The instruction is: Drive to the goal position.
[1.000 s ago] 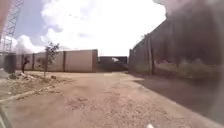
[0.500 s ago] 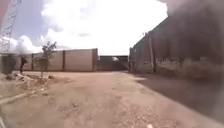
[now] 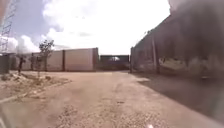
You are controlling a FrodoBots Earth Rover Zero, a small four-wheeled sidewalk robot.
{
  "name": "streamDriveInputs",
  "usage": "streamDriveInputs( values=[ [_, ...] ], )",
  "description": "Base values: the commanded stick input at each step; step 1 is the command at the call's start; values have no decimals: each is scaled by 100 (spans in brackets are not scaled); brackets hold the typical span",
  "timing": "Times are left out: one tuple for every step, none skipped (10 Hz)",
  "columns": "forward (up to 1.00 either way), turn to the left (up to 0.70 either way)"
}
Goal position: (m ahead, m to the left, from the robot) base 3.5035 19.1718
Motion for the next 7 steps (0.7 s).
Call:
streamDriveInputs(
  values=[
    [60,0],
    [60,0],
    [60,0],
    [60,0],
    [60,0],
    [60,0],
    [60,0]
  ],
)
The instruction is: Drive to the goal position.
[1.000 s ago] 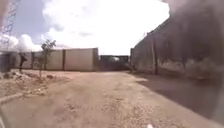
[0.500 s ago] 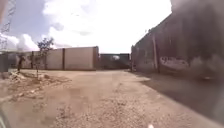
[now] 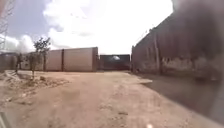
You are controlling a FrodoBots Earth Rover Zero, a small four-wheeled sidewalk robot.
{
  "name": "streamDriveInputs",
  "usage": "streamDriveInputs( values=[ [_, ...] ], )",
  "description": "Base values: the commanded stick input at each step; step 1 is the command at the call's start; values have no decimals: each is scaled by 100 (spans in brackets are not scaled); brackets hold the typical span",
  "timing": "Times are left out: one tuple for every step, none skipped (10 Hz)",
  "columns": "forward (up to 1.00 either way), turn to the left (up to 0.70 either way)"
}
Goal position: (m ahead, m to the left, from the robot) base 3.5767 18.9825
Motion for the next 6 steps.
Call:
streamDriveInputs(
  values=[
    [60,0],
    [60,0],
    [60,0],
    [60,0],
    [60,0],
    [60,0]
  ],
)
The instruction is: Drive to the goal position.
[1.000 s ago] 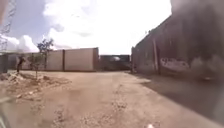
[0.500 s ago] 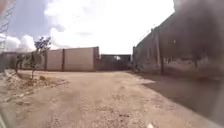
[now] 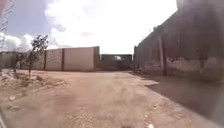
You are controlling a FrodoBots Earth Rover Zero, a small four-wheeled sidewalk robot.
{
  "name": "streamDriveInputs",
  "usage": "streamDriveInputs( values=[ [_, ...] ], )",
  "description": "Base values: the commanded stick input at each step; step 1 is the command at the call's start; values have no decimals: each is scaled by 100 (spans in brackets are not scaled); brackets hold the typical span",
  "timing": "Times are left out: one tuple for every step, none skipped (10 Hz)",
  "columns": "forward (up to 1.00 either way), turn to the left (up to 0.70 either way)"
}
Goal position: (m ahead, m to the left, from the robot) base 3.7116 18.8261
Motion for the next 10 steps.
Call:
streamDriveInputs(
  values=[
    [60,0],
    [60,0],
    [60,0],
    [60,0],
    [60,0],
    [60,0],
    [60,0],
    [60,0],
    [60,0],
    [60,0]
  ],
)
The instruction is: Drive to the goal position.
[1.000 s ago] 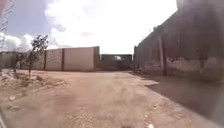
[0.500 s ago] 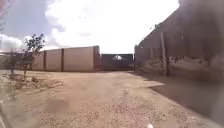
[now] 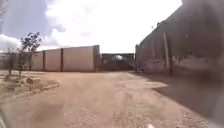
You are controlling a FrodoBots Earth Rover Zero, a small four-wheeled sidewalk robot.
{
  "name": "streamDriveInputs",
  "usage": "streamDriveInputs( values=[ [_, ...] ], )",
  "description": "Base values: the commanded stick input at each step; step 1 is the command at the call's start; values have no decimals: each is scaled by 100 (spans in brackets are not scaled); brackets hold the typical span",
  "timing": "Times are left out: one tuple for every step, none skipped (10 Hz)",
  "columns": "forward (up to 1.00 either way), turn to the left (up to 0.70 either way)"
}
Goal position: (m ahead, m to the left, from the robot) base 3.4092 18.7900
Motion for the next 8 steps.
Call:
streamDriveInputs(
  values=[
    [60,0],
    [60,0],
    [60,0],
    [60,0],
    [60,0],
    [60,0],
    [60,0],
    [60,0]
  ],
)
